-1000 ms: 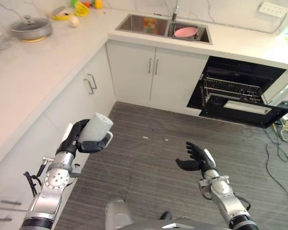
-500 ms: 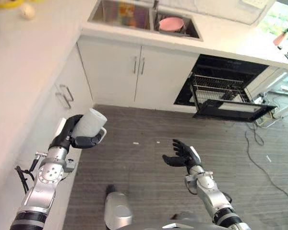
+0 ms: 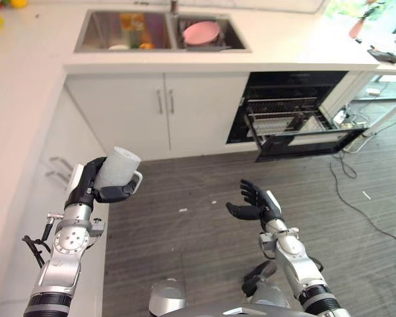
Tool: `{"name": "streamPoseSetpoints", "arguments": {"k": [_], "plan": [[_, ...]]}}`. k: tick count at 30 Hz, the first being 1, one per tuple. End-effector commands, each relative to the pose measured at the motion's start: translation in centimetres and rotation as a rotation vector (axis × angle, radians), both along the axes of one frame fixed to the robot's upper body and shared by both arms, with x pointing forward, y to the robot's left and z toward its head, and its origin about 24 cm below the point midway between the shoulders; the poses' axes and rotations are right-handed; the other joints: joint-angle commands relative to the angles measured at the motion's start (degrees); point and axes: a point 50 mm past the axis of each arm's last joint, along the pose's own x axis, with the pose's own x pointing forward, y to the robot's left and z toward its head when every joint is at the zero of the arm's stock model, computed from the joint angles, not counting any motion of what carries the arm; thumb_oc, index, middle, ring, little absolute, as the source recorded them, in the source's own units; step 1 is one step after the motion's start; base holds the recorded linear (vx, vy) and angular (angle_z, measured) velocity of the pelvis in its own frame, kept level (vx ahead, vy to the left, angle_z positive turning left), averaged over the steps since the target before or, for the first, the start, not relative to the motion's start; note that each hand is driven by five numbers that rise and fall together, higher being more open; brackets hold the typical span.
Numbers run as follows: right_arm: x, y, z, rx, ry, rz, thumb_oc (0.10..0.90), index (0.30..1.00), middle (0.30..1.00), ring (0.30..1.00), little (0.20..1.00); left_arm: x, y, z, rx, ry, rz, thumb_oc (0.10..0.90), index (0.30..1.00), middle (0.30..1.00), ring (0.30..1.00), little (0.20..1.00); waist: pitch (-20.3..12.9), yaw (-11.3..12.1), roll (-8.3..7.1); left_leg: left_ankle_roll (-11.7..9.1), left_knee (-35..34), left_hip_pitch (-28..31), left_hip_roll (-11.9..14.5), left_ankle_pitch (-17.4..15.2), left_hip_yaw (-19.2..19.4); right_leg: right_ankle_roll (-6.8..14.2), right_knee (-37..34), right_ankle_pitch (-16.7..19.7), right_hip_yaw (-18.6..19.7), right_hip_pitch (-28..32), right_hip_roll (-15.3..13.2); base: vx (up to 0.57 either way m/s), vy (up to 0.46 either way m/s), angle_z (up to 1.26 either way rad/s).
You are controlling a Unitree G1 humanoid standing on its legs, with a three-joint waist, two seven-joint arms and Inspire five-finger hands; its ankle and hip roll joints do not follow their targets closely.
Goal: Place the dishes in the dishwasher.
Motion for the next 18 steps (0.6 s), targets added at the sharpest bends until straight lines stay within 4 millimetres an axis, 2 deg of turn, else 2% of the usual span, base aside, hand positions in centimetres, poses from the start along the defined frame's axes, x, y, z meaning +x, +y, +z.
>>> {"name": "streamPoseSetpoints", "arguments": {"k": [1, 2, 3, 5, 6, 7, 8, 9, 10, 11, 12, 13, 14, 16, 17, 18], "plan": [[2.1, -0.9, 4.3, 0.024, -0.216, 0.004, 0.8, 0.9, 0.9, 0.9, 0.9, 0.7, -1.1, 5.3, 0.127, -0.238, -0.122, 0.4, 0.3, 0.3, 0.3, 0.3, -6.7, -0.2, -0.35, -2.3, 5.5, 4.7, 3.7, -1.9, -0.9, 4.4, -5.8, 4.6, 5.0, 2.3, 4.4, 1.0, -0.209, -0.07], [2.2, -0.9, 4.5, 0.03, -0.227, 0.012, 0.8, 0.9, 0.9, 0.9, 0.9, 0.5, -1.0, 5.3, 0.124, -0.233, -0.118, 0.4, 0.3, 0.3, 0.3, 0.3, -7.0, 0.1, -0.17, -3.1, 11.1, 3.5, 5.6, 1.1, -1.3, 3.7, -6.3, 3.7, 5.1, 2.9, 7.0, 0.55, -0.192, -0.05], [2.2, -0.9, 4.5, 0.031, -0.227, 0.013, 0.8, 0.9, 0.9, 0.9, 0.9, 0.5, -0.9, 5.3, 0.123, -0.233, -0.117, 0.4, 0.3, 0.3, 0.3, 0.3, -7.1, 0.1, 0.12, -3.5, 12.1, 2.9, 6.3, 0.9, -1.5, 3.5, -6.6, 3.6, 5.0, 2.9, 7.6, 0.27, -0.225, -0.3], [2.4, -1.1, 5.1, 0.024, -0.255, 0.014, 0.8, 0.9, 0.9, 0.9, 0.9, 0.4, -1.0, 5.9, 0.118, -0.258, -0.124, 0.4, 0.3, 0.3, 0.3, 0.3, -6.1, 1.1, -0.04, -4.7, 23.7, -2.7, 9.8, 6.9, -3.1, 0.9, -8.7, 1.0, 5.5, 4.8, 11.8, 0.22, -0.278, -0.38], [2.7, -1.6, 5.6, 0.006, -0.276, 0.0, 0.8, 0.9, 0.9, 0.9, 0.9, 0.4, -0.9, 6.3, 0.117, -0.28, -0.115, 0.4, 0.3, 0.3, 0.3, 0.3, -5.8, 1.3, 0.06, -5.6, 30.1, -6.2, 13.2, 9.9, -3.2, -1.2, -10.5, -0.7, 4.7, 6.2, 14.6, 0.26, -0.297, -0.35], [2.9, -2.1, 5.9, -0.009, -0.29, -0.012, 0.8, 0.9, 0.9, 0.9, 0.9, 0.4, -0.8, 6.6, 0.109, -0.301, -0.107, 0.4, 0.3, 0.3, 0.3, 0.3, -5.1, 1.3, -0.46, -5.3, 32.5, -8.4, 14.8, 10.5, -1.9, -2.2, -11.2, -2.1, 4.8, 7.1, 15.5, 0.21, -0.213, -0.42], [3.2, -2.0, 6.4, -0.009, -0.304, -0.007, 0.8, 0.9, 0.9, 0.9, 0.9, 0.4, -0.9, 6.8, 0.099, -0.318, -0.1, 0.4, 0.3, 0.3, 0.3, 0.3, -4.5, 1.7, -0.34, -4.8, 32.4, -11.4, 13.6, 7.1, -2.0, -2.8, -11.2, -3.4, 5.7, 7.5, 16.5, 0.21, -0.013, -0.41], [3.3, -1.9, 6.6, -0.006, -0.314, -0.004, 0.8, 0.9, 0.9, 0.9, 0.9, 0.6, -0.9, 6.9, 0.09, -0.336, -0.09, 0.4, 0.3, 0.3, 0.3, 0.3, -4.2, 2.5, -0.72, -3.7, 30.3, -13.9, 10.0, 3.4, -2.7, -2.5, -11.2, -3.8, 6.9, 7.6, 16.4, 0.16, 0.084, -0.36], [3.4, -1.7, 6.7, 0.001, -0.317, 0.004, 0.8, 0.9, 0.9, 0.9, 0.9, 0.6, -0.9, 7.1, 0.093, -0.347, -0.088, 0.4, 0.3, 0.3, 0.3, 0.3, -3.6, 3.1, -0.99, -3.2, 28.0, -16.6, 7.5, 1.3, -3.5, -2.3, -11.2, -4.3, 7.7, 7.8, 17.0, 0.18, 0.114, -0.49], [3.6, -1.5, 6.8, 0.009, -0.32, 0.011, 0.8, 0.9, 0.9, 0.9, 0.9, 0.6, -1.0, 7.5, 0.108, -0.363, -0.098, 0.4, 0.3, 0.3, 0.3, 0.3, -3.7, 3.4, -1.56, -2.4, 23.5, -17.7, 6.8, -0.3, -2.8, -1.8, -11.2, -4.8, 7.6, 7.5, 17.0, 0.11, 0.051, -0.45], [3.6, -1.5, 6.8, 0.009, -0.32, 0.011, 0.8, 0.9, 0.9, 0.9, 0.9, 0.6, -1.0, 7.5, 0.108, -0.363, -0.098, 0.4, 0.3, 0.3, 0.3, 0.3, -3.7, 3.4, -1.56, -2.4, 23.5, -17.7, 6.8, -0.3, -2.8, -1.8, -11.2, -4.8, 7.6, 7.5, 17.0, 0.2, 0.118, -0.51], [3.8, -0.9, 6.8, 0.025, -0.323, 0.033, 0.8, 0.9, 0.9, 0.9, 0.9, 0.8, -1.1, 7.7, 0.108, -0.376, -0.102, 0.4, 0.3, 0.3, 0.3, 0.3, -3.4, 4.2, -1.44, -2.2, 14.0, -20.0, 7.1, 1.8, -1.7, -1.5, -11.2, -5.7, 8.2, 8.2, 17.6, 0.24, 0.133, -0.32], [3.9, -0.6, 6.8, 0.024, -0.323, 0.056, 0.8, 0.9, 0.9, 0.9, 0.9, 0.9, -1.0, 7.7, 0.101, -0.383, -0.093, 0.4, 0.3, 0.3, 0.3, 0.3, -3.0, 5.3, -1.7, -2.7, 9.2, -21.2, 5.1, 4.8, -3.6, -1.7, -11.2, -6.2, 9.6, 9.0, 18.6, 0.35, 0.179, -0.37], [4.2, 0.1, 6.9, 0.033, -0.33, 0.08, 0.8, 0.9, 0.9, 0.9, 0.9, 1.2, -1.3, 7.8, 0.094, -0.395, -0.101, 0.4, 0.3, 0.3, 0.3, 0.3, -2.3, 7.3, -1.81, -4.3, -1.7, -22.5, 3.1, 10.7, -7.6, -1.6, -11.2, -7.4, 10.6, 10.4, 20.0, 0.27, 0.137, -0.41], [4.4, 0.2, 7.0, 0.036, -0.336, 0.081, 0.8, 0.9, 0.9, 0.9, 0.9, 1.3, -1.5, 7.9, 0.089, -0.403, -0.107, 0.4, 0.3, 0.3, 0.3, 0.3, -1.8, 8.2, -1.77, -4.7, -6.5, -22.7, 2.8, 13.1, -8.7, -2.0, -11.2, -8.2, 10.9, 11.3, 20.5, 0.15, 0.089, -0.68], [4.4, 0.2, 7.0, 0.036, -0.337, 0.081, 0.8, 0.9, 0.9, 0.9, 0.9, 1.4, -1.5, 7.9, 0.089, -0.404, -0.108, 0.4, 0.3, 0.3, 0.3, 0.3, -1.7, 8.2, -1.78, -4.7, -6.7, -22.5, 2.8, 13.2, -8.6, -2.1, -11.2, -8.2, 10.9, 11.3, 20.5, 0.26, 0.149, -0.75]]}}
